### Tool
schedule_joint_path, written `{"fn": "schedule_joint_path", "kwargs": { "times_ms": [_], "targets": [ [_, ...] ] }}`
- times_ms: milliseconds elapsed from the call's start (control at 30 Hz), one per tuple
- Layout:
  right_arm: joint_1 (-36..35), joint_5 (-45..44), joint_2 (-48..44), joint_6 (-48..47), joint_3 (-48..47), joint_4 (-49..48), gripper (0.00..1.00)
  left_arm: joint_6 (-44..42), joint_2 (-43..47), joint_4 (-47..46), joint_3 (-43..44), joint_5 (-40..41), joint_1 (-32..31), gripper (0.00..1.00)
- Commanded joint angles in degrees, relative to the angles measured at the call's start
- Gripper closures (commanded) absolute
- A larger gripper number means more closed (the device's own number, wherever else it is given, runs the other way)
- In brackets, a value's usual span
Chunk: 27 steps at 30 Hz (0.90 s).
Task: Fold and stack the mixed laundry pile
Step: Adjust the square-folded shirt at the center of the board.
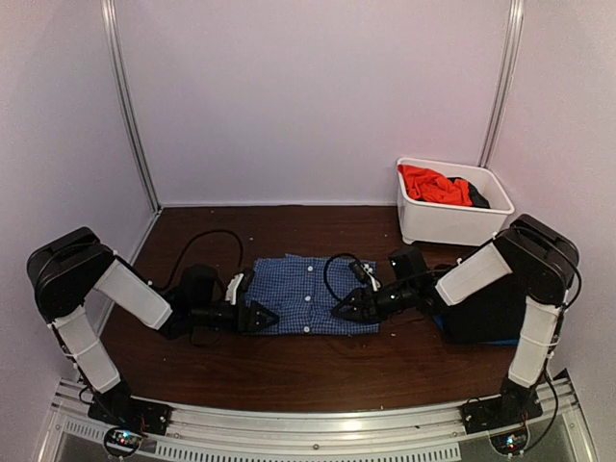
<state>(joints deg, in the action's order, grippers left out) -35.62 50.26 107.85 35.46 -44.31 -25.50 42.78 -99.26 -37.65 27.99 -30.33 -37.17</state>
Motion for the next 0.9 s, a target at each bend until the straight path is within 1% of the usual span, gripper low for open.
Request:
{"fn": "schedule_joint_path", "kwargs": {
  "times_ms": [0, 67, 133, 233, 300, 400, 533, 600, 667, 733, 867],
  "targets": [
    [2.7, -1.3, 1.3, 0.2, 5.4, -0.5, 0.24, 3.4, -1.7, -5.4, -6.1, 2.0, 1.5, 0.28],
    [2.7, -1.2, -3.1, -0.6, 6.2, 1.4, 0.24, 1.9, 1.5, -3.8, -6.6, 1.4, 1.4, 0.28],
    [2.7, -1.0, -8.6, -2.0, 5.9, 4.0, 0.23, -1.4, 6.9, 3.5, -4.8, 2.6, 1.2, 0.28],
    [3.8, -2.0, -13.8, -5.2, 1.6, 11.2, 0.22, -8.1, 14.3, 16.6, 2.1, 6.1, 0.7, 0.28],
    [5.3, -1.9, -13.9, -6.5, -2.1, 13.6, 0.21, -11.7, 15.3, 21.9, 7.8, 7.1, 0.7, 0.27],
    [7.1, -1.3, -9.7, -7.7, -9.5, 14.9, 0.22, -13.9, 10.9, 23.8, 16.9, 6.9, 1.2, 0.27],
    [8.0, 0.7, -1.6, -7.2, -18.0, 13.7, 0.25, -13.1, 0.2, 19.9, 28.1, 4.9, 1.7, 0.28],
    [8.2, 1.5, 2.4, -6.8, -21.5, 13.1, 0.29, -11.0, -5.1, 16.8, 31.8, 4.8, 2.0, 0.28],
    [8.5, 1.8, 6.5, -6.8, -24.7, 13.0, 0.31, -8.1, -10.9, 12.0, 34.1, 3.1, 3.6, 0.30],
    [9.4, 1.8, 11.1, -7.0, -27.1, 13.1, 0.33, -5.6, -14.6, 8.6, 34.1, 3.4, 5.2, 0.30],
    [12.8, 0.5, 16.8, -6.3, -27.9, 11.1, 0.38, -4.1, -19.1, 8.8, 32.3, 7.8, 8.8, 0.31]
  ]
}}
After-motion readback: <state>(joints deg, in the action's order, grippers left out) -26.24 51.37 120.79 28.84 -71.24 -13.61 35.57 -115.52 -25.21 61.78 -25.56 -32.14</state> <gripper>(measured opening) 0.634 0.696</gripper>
